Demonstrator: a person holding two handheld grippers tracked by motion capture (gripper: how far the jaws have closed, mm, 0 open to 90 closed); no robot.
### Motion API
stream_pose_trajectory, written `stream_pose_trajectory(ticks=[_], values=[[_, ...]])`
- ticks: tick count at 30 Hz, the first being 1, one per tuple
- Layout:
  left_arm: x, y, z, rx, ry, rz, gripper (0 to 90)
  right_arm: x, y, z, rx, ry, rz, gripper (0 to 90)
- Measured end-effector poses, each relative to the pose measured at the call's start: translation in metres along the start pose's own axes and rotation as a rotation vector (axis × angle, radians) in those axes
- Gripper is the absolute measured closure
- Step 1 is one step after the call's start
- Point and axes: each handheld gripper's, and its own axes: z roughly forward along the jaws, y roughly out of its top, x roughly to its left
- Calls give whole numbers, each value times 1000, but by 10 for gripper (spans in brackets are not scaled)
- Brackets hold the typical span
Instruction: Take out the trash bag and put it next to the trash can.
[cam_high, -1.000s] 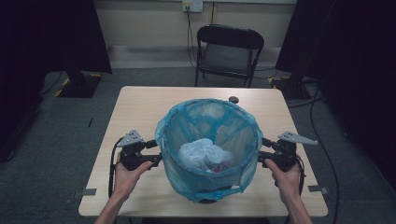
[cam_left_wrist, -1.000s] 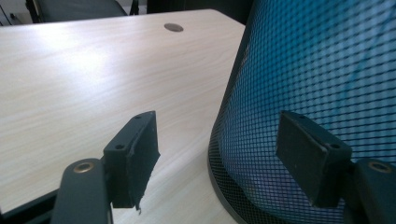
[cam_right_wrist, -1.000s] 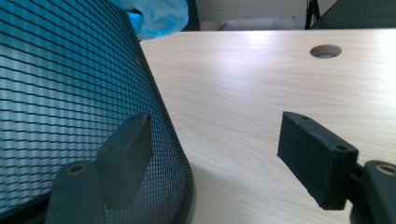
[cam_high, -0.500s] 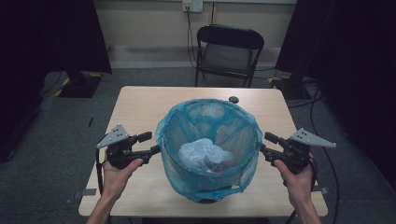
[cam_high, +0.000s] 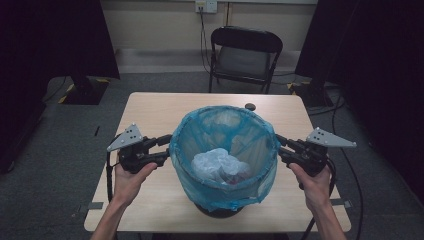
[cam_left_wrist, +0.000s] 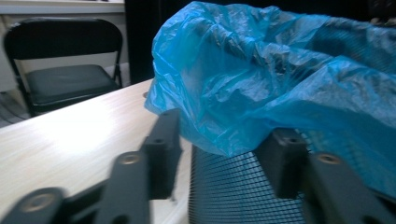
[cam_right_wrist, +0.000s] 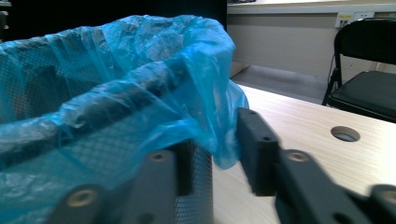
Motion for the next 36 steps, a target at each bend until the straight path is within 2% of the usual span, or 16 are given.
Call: stream_pose_trajectory(ticks=[5, 9, 16, 21, 24, 28, 36], values=[[-1, 4, -3, -36, -20, -1, 799, 0, 5, 0, -24, 17, 12, 848], [-3, 10, -7, -52, -34, 7, 871, 0, 10, 0, -37, 12, 22, 870], [-1, 20, -15, -74, -35, 7, 884, -5, 18, -2, -69, -8, 43, 869], [-4, 28, -16, -87, -40, 19, 885, -3, 31, 0, -81, -6, 30, 873], [-10, 39, -16, -94, -50, 36, 885, 2, 41, 0, -91, 5, 14, 874], [-15, 47, -13, -101, -71, 38, 886, 13, 53, 3, -100, 25, -11, 873], [-31, 74, 3, -116, -106, 45, 886, 31, 75, 10, -122, 79, -27, 866]])
